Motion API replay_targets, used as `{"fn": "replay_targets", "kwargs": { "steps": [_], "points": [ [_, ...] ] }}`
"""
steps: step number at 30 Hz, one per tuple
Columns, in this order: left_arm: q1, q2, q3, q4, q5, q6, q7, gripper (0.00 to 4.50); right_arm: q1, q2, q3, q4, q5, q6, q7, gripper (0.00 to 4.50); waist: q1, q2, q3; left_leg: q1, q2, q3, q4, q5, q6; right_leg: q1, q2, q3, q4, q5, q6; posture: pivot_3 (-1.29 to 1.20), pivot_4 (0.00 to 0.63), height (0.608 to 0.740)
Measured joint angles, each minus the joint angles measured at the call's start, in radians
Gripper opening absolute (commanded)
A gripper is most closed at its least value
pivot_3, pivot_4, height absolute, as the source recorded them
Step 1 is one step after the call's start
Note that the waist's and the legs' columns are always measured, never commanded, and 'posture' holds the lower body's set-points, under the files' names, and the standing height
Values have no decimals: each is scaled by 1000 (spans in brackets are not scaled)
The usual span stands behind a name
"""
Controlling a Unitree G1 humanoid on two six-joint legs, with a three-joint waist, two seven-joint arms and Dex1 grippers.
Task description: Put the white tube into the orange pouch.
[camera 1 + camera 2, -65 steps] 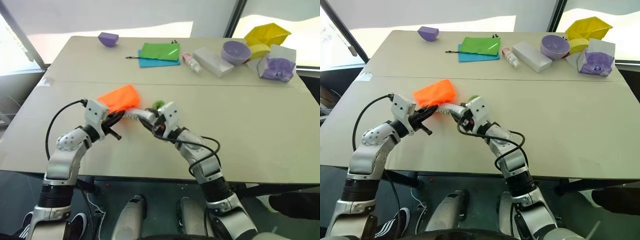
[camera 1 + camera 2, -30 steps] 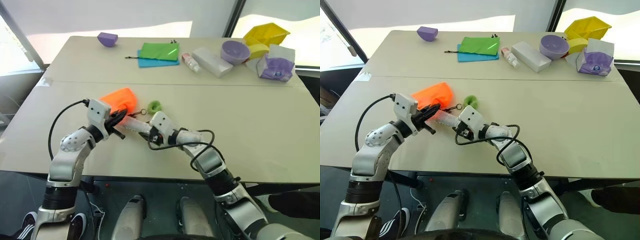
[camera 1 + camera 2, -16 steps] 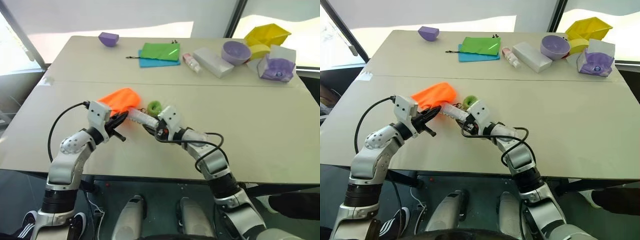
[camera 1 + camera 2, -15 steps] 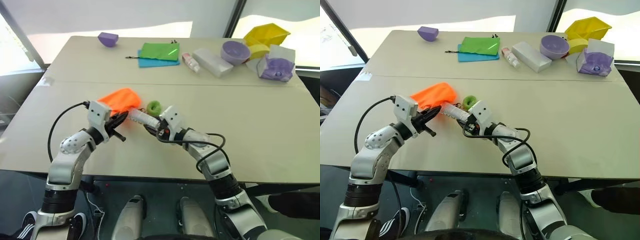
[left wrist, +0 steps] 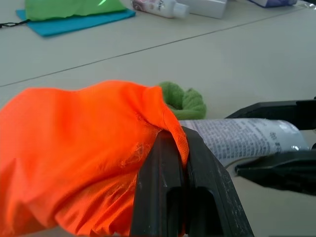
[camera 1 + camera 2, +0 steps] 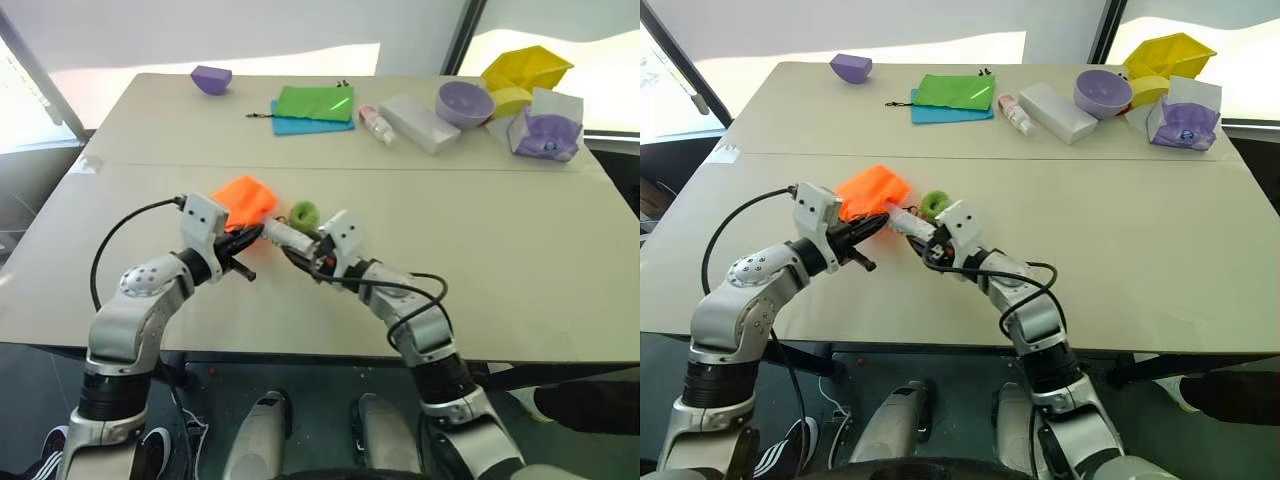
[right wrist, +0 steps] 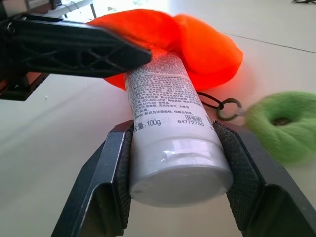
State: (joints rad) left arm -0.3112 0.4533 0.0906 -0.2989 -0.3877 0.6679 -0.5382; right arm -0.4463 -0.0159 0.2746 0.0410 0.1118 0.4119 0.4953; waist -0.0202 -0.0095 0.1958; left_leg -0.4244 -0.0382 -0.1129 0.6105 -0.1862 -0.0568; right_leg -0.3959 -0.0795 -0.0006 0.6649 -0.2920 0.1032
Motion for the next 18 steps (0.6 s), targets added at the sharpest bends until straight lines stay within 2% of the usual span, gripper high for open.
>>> {"fn": "replay_targets", "kwargs": {
  "steps": [4, 10, 18],
  "points": [
    [0, 0, 2, 0, 4, 1, 6, 0, -38, 1, 34, 112, -63, -79, -17, 2293, 3, 0, 0, 0, 0, 0, 0, 1, -1, 0, -1, 0, 0, 0, 0, 0, 150, 740],
    [5, 3, 1, -10, 6, -2, 10, 0, -44, 2, 15, 111, -56, -87, -12, 2293, 2, 0, 0, 0, 0, 0, -1, 1, -1, 0, 0, 0, 0, 0, 0, 0, 150, 740],
    [25, 2, -2, -19, 5, -16, 2, 0, 14, -138, 6, -33, -26, -23, 97, 2293, 3, 0, 0, 0, 0, 0, 0, 1, -1, 0, -1, 0, -1, 0, 0, 0, 150, 740]
  ]
}}
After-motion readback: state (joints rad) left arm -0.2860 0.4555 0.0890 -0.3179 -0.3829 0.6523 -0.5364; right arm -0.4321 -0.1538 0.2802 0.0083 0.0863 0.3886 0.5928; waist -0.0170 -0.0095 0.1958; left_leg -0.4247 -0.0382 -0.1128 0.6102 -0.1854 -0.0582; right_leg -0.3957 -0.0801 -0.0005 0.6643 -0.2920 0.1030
